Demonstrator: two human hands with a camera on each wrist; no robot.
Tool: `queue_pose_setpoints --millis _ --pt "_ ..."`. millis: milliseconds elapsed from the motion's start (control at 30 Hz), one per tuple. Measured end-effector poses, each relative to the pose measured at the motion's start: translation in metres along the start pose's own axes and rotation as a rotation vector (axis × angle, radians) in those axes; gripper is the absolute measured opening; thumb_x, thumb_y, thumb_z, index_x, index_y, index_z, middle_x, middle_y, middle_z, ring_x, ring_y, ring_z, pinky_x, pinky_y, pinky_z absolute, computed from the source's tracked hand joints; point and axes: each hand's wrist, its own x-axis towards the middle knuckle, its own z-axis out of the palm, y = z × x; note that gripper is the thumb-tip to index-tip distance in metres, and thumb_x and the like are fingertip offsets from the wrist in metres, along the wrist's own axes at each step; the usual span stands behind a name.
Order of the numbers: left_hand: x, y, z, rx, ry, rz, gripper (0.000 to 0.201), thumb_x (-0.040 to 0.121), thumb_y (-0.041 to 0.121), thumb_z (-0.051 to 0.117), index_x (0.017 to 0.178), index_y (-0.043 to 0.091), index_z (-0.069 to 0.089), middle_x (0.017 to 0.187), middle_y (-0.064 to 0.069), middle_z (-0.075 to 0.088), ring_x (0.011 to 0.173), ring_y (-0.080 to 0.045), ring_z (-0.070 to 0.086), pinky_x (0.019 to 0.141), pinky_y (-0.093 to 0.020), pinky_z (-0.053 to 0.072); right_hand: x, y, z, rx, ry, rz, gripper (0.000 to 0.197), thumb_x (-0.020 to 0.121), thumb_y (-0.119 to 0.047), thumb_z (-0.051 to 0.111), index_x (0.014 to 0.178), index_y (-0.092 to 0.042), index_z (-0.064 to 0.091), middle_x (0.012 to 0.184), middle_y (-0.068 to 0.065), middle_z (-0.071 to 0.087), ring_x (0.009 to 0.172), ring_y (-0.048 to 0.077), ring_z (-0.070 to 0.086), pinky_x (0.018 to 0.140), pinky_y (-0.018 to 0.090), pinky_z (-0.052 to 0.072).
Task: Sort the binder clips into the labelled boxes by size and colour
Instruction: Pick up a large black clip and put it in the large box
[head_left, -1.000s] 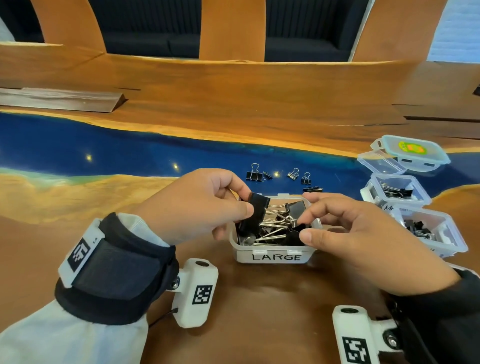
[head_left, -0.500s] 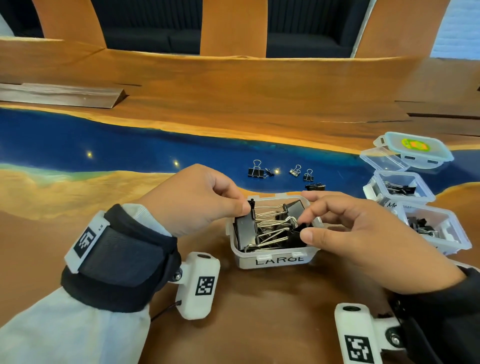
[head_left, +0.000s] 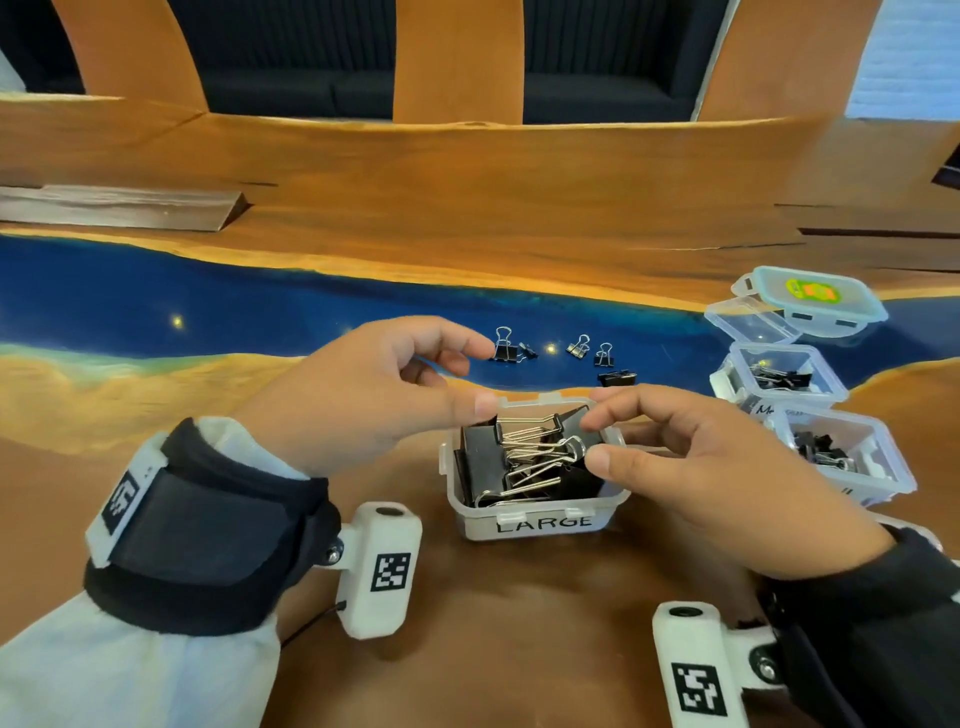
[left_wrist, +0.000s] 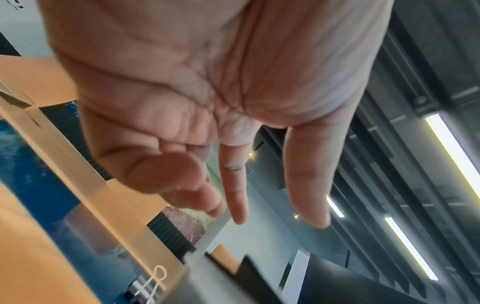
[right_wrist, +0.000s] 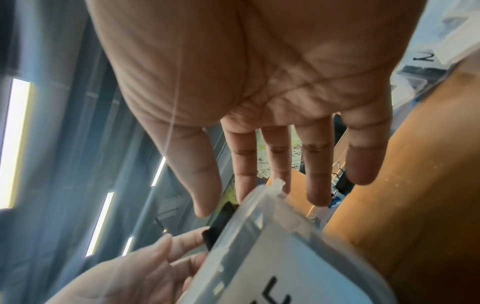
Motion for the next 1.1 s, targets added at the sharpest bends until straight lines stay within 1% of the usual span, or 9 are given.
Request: queue_pose_setpoints --millis 67,167,267,333,533,667,833,967,1100 --pt "-0.004 0.011 0.003 0.166 -0.074 0.021 0.050 0.072 0.061 0.076 0.119 0.052 0.062 0.114 0.031 0.060 0.096 0.005 0.062 0.081 -0.014 0.043 0.001 0.002 0.000 0.024 0.003 -0.003 0.018 0.081 -0.036 0.076 0.096 -0.043 0.070 0.126 -0.026 0.062 0.104 -0.001 0.065 0.096 0.032 0.052" --pt "-0.003 0.022 0.014 0.429 -0.252 0.045 0.083 0.069 0.066 0.076 0.143 0.049 0.041 0.132 0.034 0.043 0.115 0.007 0.049 0.091 -0.010 0.038 0.001 0.004 -0.001 0.038 0.002 -0.017 0.020 0.083 -0.033 0.076 0.096 -0.046 0.069 0.117 -0.022 0.067 0.098 -0.001 0.067 0.088 0.031 0.056" --pt "0.003 0.024 0.025 0.619 -0.323 0.083 0.119 0.059 0.075 0.079 0.156 0.039 0.020 0.145 0.026 0.032 0.132 0.001 0.038 0.109 -0.023 0.037 0.000 0.002 -0.003 0.051 0.022 -0.020 0.017 0.086 -0.035 0.072 0.096 -0.047 0.068 0.110 -0.015 0.071 0.094 0.001 0.068 0.078 0.025 0.058" --pt "0.006 0.024 0.031 0.725 -0.333 0.090 0.127 0.057 0.077 0.078 0.158 0.035 0.014 0.147 0.020 0.032 0.134 -0.006 0.039 0.112 -0.033 0.039 -0.001 0.001 -0.004 0.050 0.053 -0.025 0.014 0.088 -0.037 0.070 0.098 -0.046 0.068 0.108 -0.016 0.071 0.096 0.001 0.067 0.084 0.031 0.057" --pt "0.012 0.035 0.040 0.841 -0.336 0.116 0.097 0.064 0.068 0.077 0.146 0.036 0.036 0.122 0.016 0.043 0.108 -0.010 0.054 0.092 -0.037 0.052 -0.002 -0.001 -0.010 0.079 0.149 -0.026 0.012 0.091 -0.036 0.067 0.102 -0.037 0.068 0.100 -0.015 0.073 0.095 -0.001 0.066 0.092 0.033 0.052" --pt "0.020 0.047 0.042 0.806 -0.311 0.128 0.088 0.067 0.057 0.080 0.143 0.031 0.044 0.123 0.013 0.051 0.110 -0.012 0.055 0.094 -0.035 0.051 -0.002 -0.001 -0.010 0.159 0.254 -0.048 0.010 0.090 -0.034 0.069 0.100 -0.032 0.069 0.100 -0.012 0.072 0.096 0.003 0.066 0.091 0.032 0.053" --pt "0.064 0.077 0.036 0.767 -0.226 0.167 0.078 0.068 0.051 0.084 0.136 0.028 0.054 0.121 0.009 0.062 0.107 -0.018 0.061 0.092 -0.034 0.052 -0.004 -0.002 -0.014 0.212 0.504 -0.112 0.012 0.088 -0.034 0.068 0.085 -0.023 0.064 0.088 -0.004 0.064 0.083 0.008 0.058 0.076 0.026 0.045" --pt "0.127 0.096 0.047 0.772 -0.164 0.219 0.090 0.075 0.046 0.081 0.152 0.020 0.041 0.147 0.005 0.051 0.123 -0.016 0.055 0.094 -0.026 0.043 -0.001 0.001 -0.015 0.226 0.580 -0.081 0.021 0.089 -0.033 0.068 0.077 -0.018 0.058 0.076 0.000 0.056 0.068 0.009 0.049 0.067 0.026 0.041" --pt "0.182 0.110 0.068 0.838 -0.209 0.221 0.085 0.074 0.046 0.081 0.147 0.018 0.047 0.135 0.001 0.061 0.099 -0.014 0.056 0.082 -0.026 0.044 0.001 0.003 -0.018 0.248 0.577 -0.028 0.020 0.089 -0.031 0.068 0.080 -0.015 0.060 0.080 0.003 0.057 0.069 0.008 0.051 0.068 0.026 0.043"
